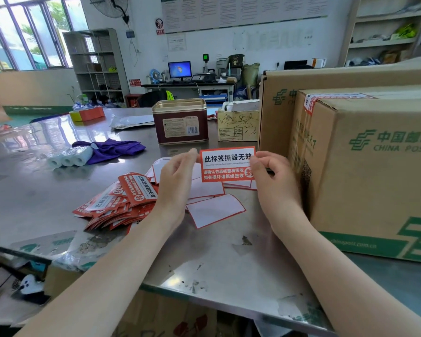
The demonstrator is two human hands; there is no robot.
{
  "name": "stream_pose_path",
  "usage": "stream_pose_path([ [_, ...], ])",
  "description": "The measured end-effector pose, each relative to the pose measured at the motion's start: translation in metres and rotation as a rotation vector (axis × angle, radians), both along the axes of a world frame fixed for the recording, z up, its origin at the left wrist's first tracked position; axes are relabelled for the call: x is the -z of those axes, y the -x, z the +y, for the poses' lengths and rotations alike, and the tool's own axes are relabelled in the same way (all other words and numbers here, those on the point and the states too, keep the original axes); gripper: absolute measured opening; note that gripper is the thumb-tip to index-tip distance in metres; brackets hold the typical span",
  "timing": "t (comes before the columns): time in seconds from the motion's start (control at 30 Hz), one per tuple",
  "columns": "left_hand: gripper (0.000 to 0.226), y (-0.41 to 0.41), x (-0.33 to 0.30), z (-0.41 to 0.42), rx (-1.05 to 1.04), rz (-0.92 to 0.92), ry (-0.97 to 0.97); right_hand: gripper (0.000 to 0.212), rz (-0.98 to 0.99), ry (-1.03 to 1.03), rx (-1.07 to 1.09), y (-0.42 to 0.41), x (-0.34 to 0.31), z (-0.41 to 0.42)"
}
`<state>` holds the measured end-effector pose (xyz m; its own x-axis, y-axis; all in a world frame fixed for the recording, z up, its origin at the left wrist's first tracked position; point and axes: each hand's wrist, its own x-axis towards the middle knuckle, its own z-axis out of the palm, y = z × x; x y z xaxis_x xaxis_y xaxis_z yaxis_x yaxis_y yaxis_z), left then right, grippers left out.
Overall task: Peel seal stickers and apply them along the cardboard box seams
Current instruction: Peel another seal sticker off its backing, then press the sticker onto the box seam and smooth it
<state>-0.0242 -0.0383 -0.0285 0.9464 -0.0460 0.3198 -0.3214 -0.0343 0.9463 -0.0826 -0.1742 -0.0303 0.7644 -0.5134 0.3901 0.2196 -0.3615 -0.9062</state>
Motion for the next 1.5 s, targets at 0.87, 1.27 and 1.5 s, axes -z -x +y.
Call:
stream_pose_path([
  [0.87,0.029,-0.011,0.015,-0.004,-0.226,-0.338,-0.443,0.031,0.050,0.581,0.167,0.018,-0.012,0.014],
  [1.27,0.025,0.005,-0.054,-0.014,-0.185,-0.206,-0.272,0.019,-0.002,1.189,0.220,0.027,-0.122,0.029],
  [1.5,0.035,0.009,-0.120,-0.043,-0.094,-0.272,-0.406,0.035,0.040,0.771,0.251,0.036,-0.180,-0.010],
])
